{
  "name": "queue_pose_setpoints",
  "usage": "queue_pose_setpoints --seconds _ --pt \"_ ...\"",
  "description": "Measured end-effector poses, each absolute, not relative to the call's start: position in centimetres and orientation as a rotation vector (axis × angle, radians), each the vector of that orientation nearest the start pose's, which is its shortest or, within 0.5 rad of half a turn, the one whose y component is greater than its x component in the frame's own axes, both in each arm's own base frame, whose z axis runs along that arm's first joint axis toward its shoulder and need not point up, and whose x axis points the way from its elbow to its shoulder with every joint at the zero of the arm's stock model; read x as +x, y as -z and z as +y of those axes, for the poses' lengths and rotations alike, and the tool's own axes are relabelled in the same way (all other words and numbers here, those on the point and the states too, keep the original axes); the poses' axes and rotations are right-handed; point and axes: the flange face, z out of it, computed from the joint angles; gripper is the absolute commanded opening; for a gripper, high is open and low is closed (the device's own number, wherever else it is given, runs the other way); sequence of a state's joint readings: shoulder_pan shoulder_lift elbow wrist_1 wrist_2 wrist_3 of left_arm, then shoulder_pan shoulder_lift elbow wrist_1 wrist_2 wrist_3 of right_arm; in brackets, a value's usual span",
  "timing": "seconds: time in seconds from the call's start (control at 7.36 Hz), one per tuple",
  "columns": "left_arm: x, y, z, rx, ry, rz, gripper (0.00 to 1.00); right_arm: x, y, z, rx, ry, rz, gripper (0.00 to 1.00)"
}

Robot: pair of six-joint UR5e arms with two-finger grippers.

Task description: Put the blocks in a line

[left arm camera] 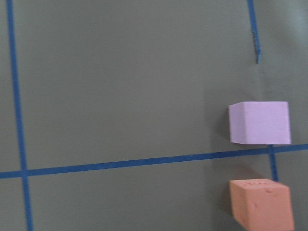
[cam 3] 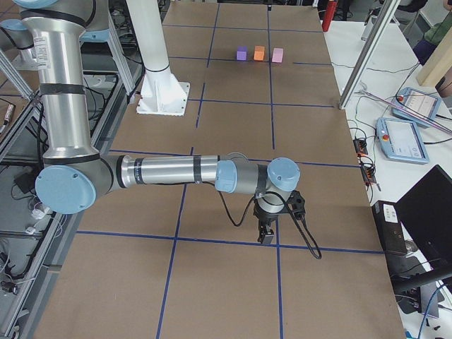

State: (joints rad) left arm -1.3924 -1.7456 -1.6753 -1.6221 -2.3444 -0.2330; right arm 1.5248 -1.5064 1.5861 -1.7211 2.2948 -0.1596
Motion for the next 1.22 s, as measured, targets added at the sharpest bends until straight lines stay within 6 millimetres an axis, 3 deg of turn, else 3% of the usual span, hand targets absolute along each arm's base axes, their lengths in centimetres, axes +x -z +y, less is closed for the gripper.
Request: queue_pose_setpoints --seconds 0.27,0.54,0.82,1.22 --pt "-2.2 -55.8 -55.8 0.205 -0.097 0.790 1.00 4.4 -63.7 -51.5 -0.026 0.170 -0.727 1.00" --pt "-6.1 -58.8 -54.6 0.264 -0.154 0.739 1.00 4.4 -63.7 -51.5 -0.026 0.170 -0.727 1.00" --pt "-7.4 -61.0 -53.0 0.248 -0.151 0.725 1.00 4.4 -63.7 -51.5 -0.026 0.171 -0.727 1.00" --pt "-7.7 -63.2 -52.1 0.199 -0.108 0.735 1.00 4.4 -63.7 -51.5 -0.026 0.171 -0.727 1.00"
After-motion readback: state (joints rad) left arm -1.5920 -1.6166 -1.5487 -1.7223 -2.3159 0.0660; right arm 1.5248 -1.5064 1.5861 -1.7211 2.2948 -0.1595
